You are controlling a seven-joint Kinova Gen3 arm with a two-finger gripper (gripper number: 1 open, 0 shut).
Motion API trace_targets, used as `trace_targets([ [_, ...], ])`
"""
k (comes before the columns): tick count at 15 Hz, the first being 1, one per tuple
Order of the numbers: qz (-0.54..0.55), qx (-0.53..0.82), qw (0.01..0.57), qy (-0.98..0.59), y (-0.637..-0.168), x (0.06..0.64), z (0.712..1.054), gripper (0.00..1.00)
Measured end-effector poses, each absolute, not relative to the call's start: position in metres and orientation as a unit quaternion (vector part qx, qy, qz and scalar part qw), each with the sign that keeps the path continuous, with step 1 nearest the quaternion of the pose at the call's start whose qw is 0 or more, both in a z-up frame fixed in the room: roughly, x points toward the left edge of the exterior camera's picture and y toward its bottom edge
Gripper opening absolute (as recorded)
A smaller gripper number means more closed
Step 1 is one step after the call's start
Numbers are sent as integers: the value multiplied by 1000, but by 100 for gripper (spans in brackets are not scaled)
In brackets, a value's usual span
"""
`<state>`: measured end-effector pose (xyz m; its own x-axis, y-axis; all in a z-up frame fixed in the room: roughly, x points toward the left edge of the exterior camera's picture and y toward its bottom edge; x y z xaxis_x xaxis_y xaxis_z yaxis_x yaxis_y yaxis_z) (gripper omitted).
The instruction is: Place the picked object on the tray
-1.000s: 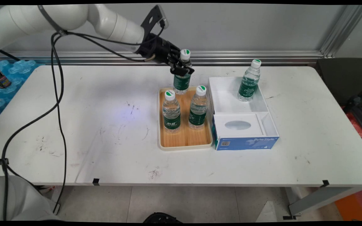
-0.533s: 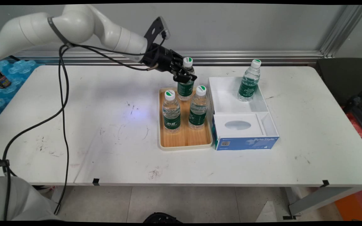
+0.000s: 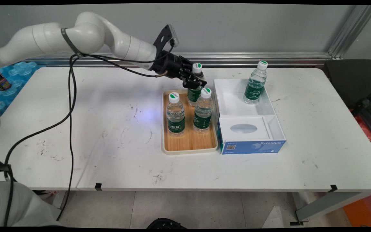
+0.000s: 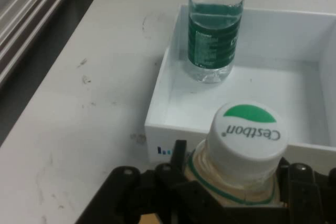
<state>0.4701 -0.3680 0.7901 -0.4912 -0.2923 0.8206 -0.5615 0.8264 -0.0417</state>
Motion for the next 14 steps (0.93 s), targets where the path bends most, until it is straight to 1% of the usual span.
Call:
trace_targets([
  [10,151,255,447,-844,-373,467,776,0],
  [11,150,256,448,-844,-373,467,775,100],
  [14,148,258,449,-843,-373,467,773,100],
])
